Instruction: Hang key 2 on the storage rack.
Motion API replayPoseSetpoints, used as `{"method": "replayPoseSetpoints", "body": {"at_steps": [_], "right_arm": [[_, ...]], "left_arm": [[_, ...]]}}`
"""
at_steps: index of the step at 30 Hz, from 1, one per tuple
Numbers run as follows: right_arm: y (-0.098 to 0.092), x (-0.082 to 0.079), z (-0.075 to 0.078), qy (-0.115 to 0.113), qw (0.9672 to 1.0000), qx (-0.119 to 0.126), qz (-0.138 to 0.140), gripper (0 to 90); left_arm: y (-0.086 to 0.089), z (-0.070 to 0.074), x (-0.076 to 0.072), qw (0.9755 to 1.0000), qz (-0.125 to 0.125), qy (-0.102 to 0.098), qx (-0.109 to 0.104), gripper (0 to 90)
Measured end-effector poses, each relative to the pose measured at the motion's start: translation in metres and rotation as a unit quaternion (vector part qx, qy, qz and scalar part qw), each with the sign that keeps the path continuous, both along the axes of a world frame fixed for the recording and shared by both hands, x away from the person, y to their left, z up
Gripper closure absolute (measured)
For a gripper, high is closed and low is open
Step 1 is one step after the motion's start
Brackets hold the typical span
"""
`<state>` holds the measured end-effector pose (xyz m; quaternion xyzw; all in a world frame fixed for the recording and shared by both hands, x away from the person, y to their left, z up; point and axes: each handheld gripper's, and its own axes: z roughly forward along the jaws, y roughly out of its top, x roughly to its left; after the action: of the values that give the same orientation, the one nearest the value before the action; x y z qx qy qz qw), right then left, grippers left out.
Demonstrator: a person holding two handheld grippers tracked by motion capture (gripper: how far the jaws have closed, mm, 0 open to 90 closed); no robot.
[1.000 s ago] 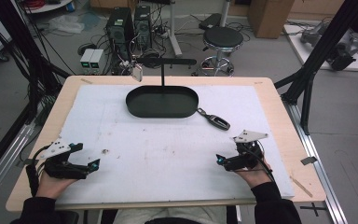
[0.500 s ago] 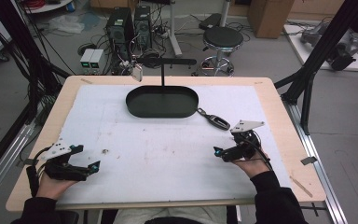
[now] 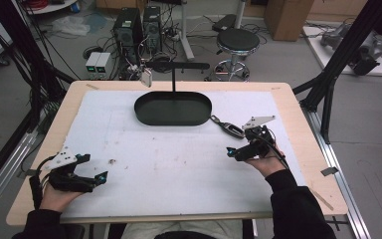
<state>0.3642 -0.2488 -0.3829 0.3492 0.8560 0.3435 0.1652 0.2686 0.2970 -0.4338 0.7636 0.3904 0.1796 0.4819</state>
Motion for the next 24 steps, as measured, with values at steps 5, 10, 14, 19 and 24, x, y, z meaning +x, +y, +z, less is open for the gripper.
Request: {"method": "replayPoseSetpoints", "body": {"at_steps": [5,10,14,19,24], "right_arm": [[0.003,0.006,0.003,0.000,1.0000,-0.003,0.002,1.7],[0.007,0.018,0.003,0.004,1.0000,-0.009,0.001,1.7],[0.011,0.025,0.003,0.004,0.9999,-0.012,0.002,1.7],[0.021,0.037,0.004,0.009,0.9997,-0.020,0.010,1.7],[0.028,0.046,0.001,0.016,0.9992,-0.033,0.014,1.7]], "left_arm": [[-0.001,0.000,0.000,1.0000,-0.001,-0.003,-0.001,2.3],[-0.002,-0.001,0.001,1.0000,-0.004,0.001,0.000,2.4],[-0.002,-0.001,0.001,1.0000,-0.004,0.002,0.000,2.4],[-0.002,-0.001,0.002,1.0000,-0.006,0.001,-0.002,2.4],[-0.001,-0.001,0.002,1.0000,-0.009,0.001,-0.004,2.4]]}}
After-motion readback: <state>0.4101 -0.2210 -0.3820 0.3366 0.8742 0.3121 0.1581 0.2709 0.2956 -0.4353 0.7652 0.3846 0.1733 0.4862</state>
